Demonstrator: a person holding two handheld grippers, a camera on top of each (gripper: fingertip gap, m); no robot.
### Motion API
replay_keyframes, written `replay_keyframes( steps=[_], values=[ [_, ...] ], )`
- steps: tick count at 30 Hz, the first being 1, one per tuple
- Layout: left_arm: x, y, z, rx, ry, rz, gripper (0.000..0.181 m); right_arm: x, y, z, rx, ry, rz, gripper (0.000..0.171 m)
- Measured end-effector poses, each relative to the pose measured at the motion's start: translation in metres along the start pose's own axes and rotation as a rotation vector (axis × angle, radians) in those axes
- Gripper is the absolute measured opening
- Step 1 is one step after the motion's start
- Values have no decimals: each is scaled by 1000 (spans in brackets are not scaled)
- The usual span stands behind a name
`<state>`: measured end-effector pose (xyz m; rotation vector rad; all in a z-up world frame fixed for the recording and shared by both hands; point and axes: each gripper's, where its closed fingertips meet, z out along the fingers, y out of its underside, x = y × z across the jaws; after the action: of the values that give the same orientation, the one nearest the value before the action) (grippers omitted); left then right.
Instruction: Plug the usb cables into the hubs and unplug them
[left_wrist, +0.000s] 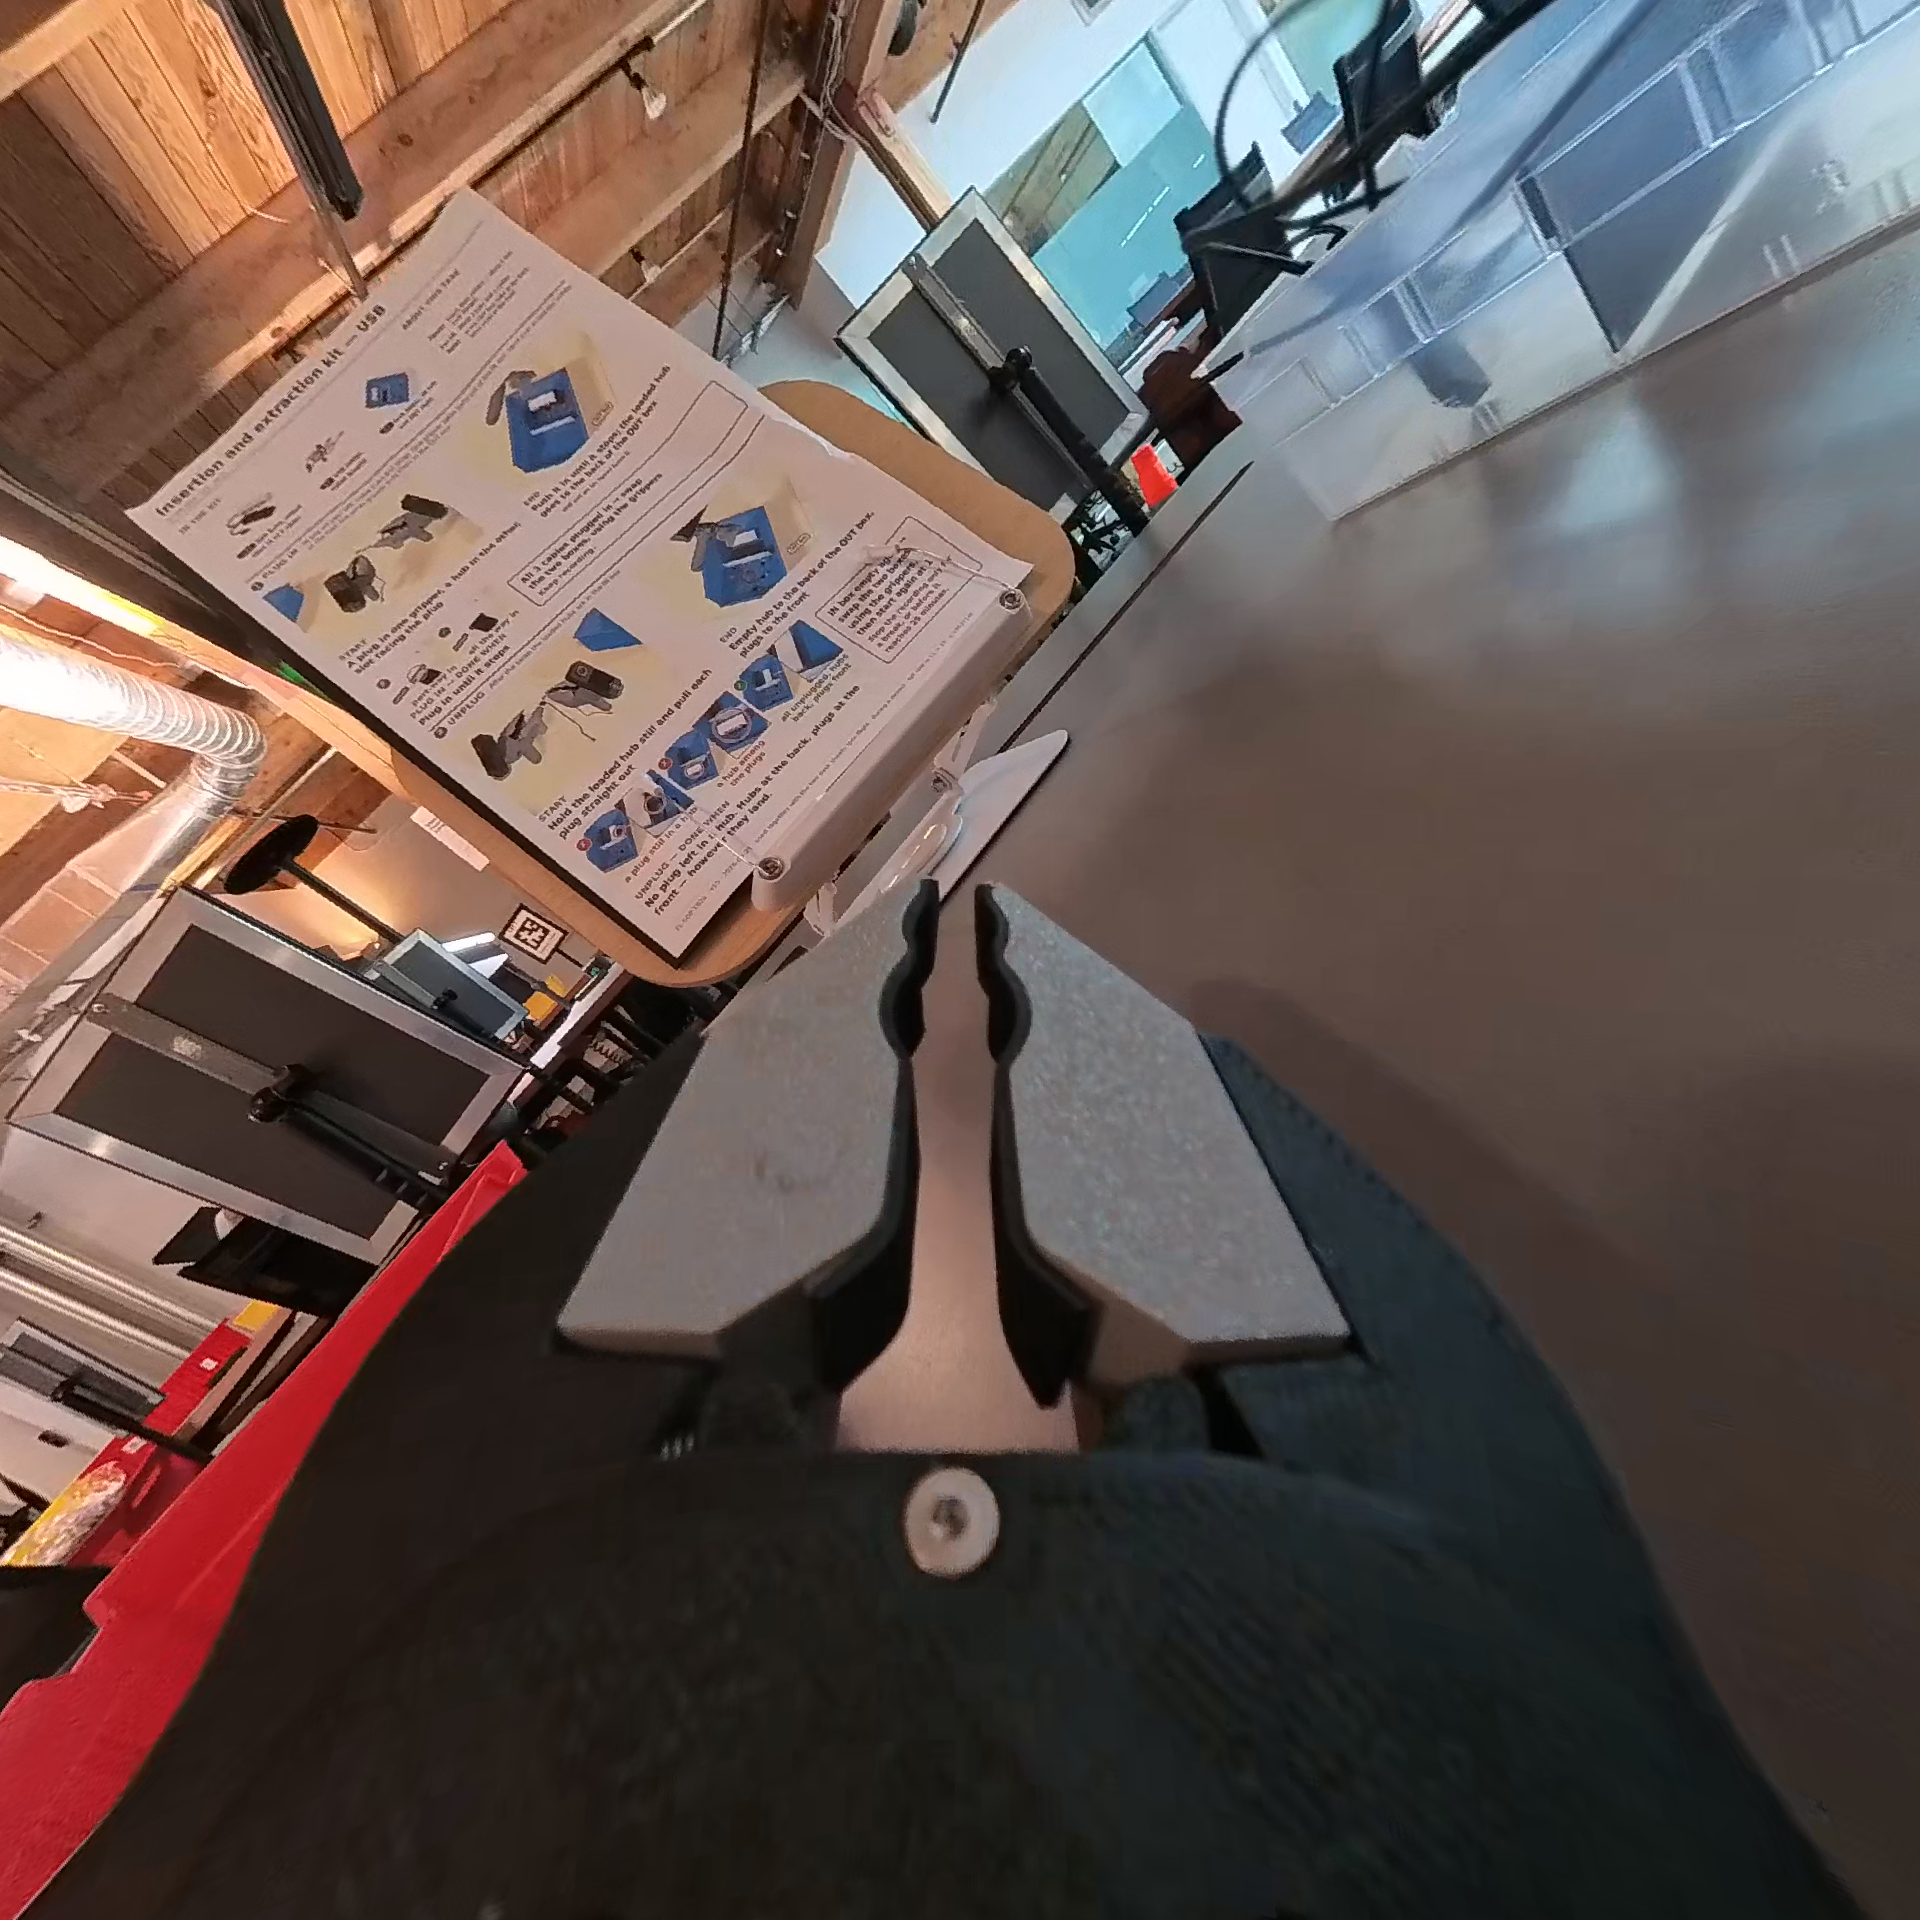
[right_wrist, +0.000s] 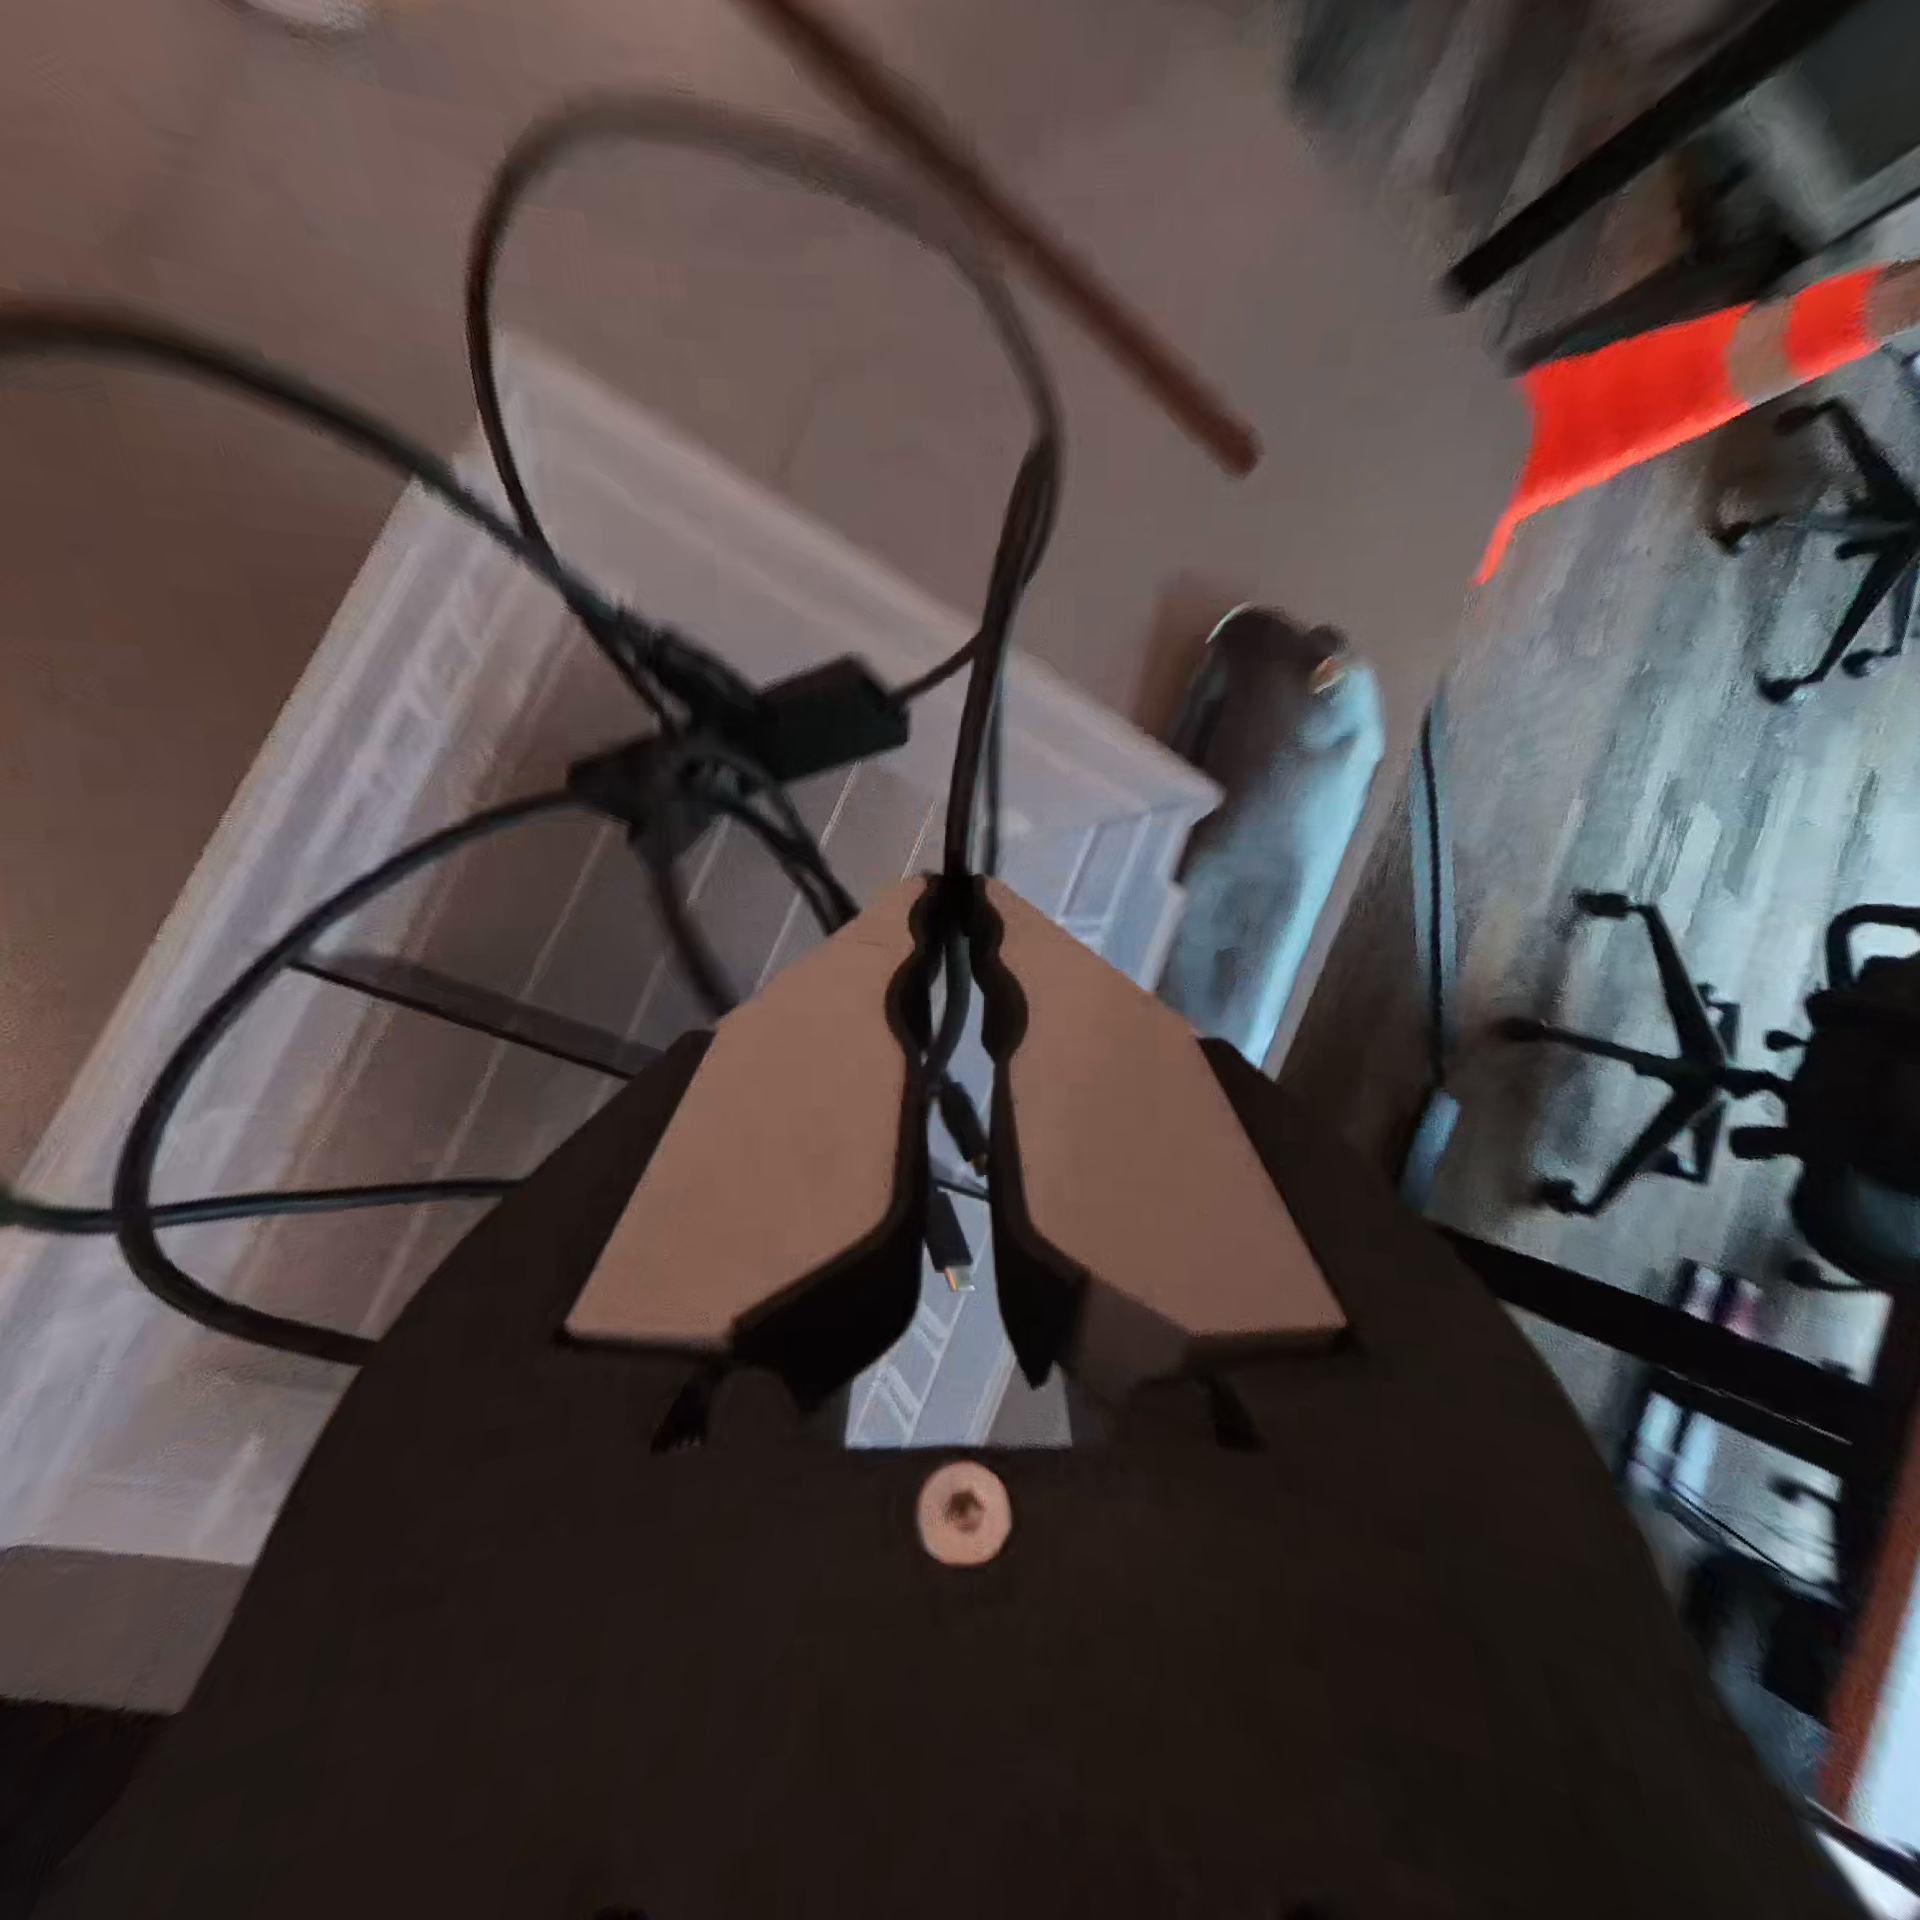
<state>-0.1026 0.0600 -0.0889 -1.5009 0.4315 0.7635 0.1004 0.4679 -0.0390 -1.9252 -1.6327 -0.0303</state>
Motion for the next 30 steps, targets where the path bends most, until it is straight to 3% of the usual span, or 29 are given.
replay_keyframes(
  steps=[5, 9, 10, 12, 17, 20, 24, 30],
  values=[
    [0, 0, -1, -1, -1, 2, 5, -48, 36, 77, -304, -99, -169, 2],
    [0, 0, -1, 3, 2, 3, 5, -53, 39, 94, -405, -75, -231, 2],
    [1, 0, -2, 5, 4, 5, 5, -56, 37, 91, -415, -105, -218, 2],
    [2, 0, -2, 5, 9, 8, 5, -50, 33, 78, -414, -116, -190, 21],
    [3, -1, -2, 8, 19, 10, 5, -20, 16, 27, -254, -81, -127, 54],
    [3, -1, -2, 9, 20, 11, 5, 7, 29, 0, -245, -15, -61, 73],
    [3, -1, -2, 6, 16, 9, 5, 24, 50, -28, -191, -12, 74, 81],
    [3, 1, 0, -6, 13, 19, 5, 25, 88, -54, -137, 22, 35, 86]
  ],
)
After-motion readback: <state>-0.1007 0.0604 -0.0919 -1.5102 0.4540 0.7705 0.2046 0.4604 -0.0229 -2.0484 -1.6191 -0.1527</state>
